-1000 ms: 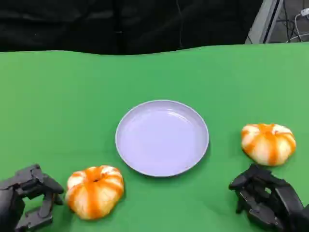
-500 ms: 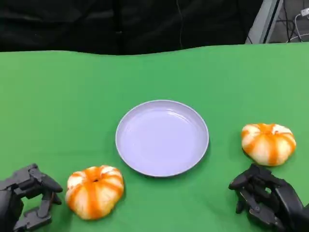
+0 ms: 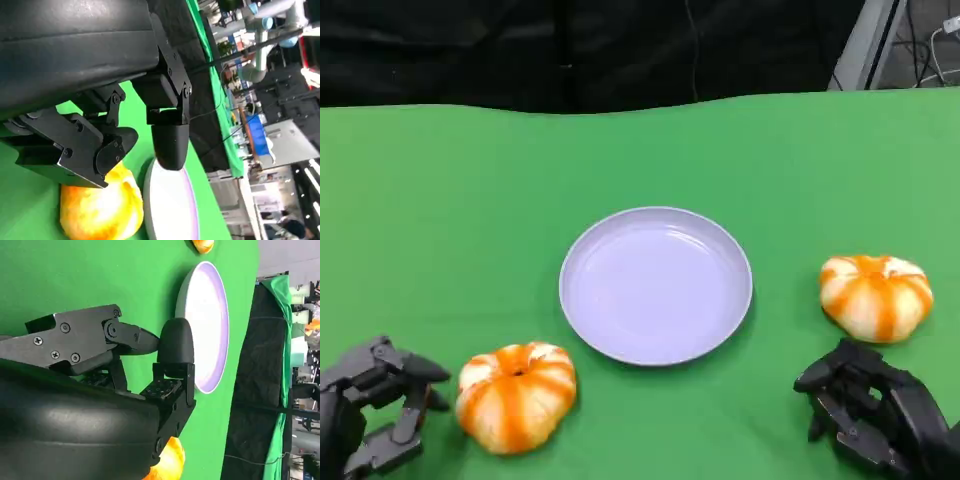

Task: Grasp the bread from the table and place it into the plate.

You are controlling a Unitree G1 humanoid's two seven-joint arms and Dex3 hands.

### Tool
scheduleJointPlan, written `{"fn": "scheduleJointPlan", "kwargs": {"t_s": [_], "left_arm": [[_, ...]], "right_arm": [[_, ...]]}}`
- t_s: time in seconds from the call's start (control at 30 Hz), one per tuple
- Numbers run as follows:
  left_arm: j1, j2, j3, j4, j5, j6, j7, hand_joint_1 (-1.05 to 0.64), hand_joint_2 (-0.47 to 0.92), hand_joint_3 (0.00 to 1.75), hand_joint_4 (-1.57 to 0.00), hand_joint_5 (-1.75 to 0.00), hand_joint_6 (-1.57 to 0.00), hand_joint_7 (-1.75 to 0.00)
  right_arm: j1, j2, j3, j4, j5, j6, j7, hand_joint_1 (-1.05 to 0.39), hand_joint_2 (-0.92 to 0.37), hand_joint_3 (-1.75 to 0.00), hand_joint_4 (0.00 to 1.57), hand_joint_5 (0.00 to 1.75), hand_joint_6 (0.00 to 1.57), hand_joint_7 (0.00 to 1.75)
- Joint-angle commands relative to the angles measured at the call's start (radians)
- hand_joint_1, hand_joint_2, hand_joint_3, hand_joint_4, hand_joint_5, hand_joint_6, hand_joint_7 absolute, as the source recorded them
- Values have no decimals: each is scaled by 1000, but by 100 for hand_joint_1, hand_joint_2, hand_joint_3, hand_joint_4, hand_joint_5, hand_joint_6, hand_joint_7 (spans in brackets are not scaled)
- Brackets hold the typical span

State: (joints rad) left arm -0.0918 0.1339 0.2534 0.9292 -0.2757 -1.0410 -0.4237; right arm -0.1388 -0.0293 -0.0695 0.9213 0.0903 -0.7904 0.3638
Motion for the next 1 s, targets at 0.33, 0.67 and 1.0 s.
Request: {"fn": "scheduleJointPlan", "kwargs": {"t_s": [0.33,0.67,1.0], "left_arm": [[20,35,-1,-25,-18,34,-129,-60,92,21,-52,0,-47,0],[99,131,-53,-205,408,34,148,-86,92,31,-40,0,-39,0],[200,199,-152,-533,751,292,345,-98,92,42,-32,0,-35,0]], "right_arm": [[6,-17,-4,3,1,7,1,-26,-92,-49,63,175,65,129],[12,-14,1,-4,-10,5,-16,-27,-92,-47,63,175,66,128],[11,-15,-1,4,-6,-6,-11,-27,-92,-48,63,175,66,128]]}}
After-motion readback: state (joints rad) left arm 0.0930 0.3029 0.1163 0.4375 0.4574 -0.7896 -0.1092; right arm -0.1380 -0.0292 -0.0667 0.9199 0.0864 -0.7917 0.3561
